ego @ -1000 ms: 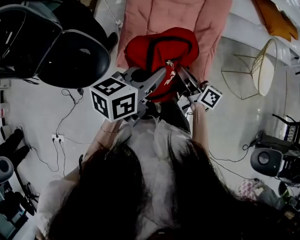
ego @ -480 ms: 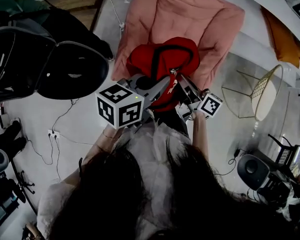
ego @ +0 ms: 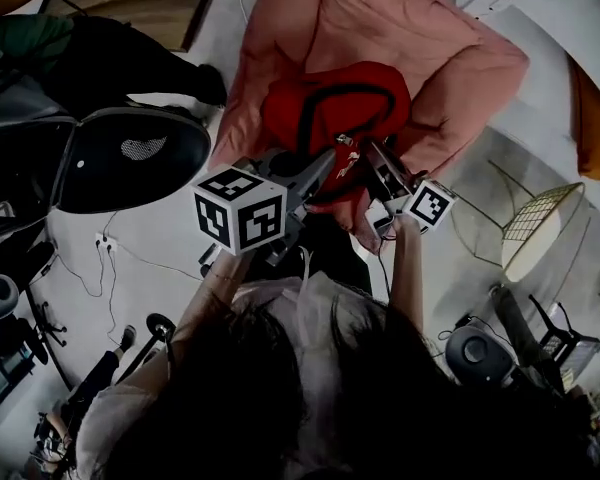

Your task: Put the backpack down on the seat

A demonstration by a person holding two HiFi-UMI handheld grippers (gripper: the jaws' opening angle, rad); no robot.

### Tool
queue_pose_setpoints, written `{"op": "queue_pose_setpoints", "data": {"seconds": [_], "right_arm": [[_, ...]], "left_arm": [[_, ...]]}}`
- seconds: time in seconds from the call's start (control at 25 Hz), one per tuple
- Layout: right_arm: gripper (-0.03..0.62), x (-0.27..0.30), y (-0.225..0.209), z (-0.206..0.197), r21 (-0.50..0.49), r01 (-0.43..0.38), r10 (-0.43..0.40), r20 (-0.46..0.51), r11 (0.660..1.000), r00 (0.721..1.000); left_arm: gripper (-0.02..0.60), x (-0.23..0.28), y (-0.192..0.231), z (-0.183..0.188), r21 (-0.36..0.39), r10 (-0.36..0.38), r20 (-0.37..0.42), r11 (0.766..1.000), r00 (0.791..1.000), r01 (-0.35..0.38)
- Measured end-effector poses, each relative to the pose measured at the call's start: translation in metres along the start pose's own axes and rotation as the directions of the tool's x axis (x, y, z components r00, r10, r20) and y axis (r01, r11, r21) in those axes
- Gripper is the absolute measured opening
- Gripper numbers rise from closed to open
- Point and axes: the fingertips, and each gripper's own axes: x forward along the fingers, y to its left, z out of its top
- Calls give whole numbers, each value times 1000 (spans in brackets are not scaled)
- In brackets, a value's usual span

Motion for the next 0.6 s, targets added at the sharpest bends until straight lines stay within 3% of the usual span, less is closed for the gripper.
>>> {"op": "queue_pose_setpoints", "data": {"seconds": [0.2, 0.4, 0.52, 0.6], "right_arm": [[41, 35, -69, 19, -100, 118, -130, -123, 988, 984], [41, 74, -143, 9, -237, 221, -274, -225, 946, 935], [41, 99, -148, 0, -163, 152, -185, -214, 975, 959], [41, 115, -155, -6, -129, 159, -181, -183, 979, 966]], "left_arm": [[37, 50, 67, 3, -107, 92, -39, 990, 995, -96], [38, 87, 166, -24, -231, 201, -117, 947, 973, -224], [38, 102, 212, -46, -300, 205, -166, 921, 965, -247], [38, 108, 241, -63, -295, 213, -217, 916, 953, -272]]}}
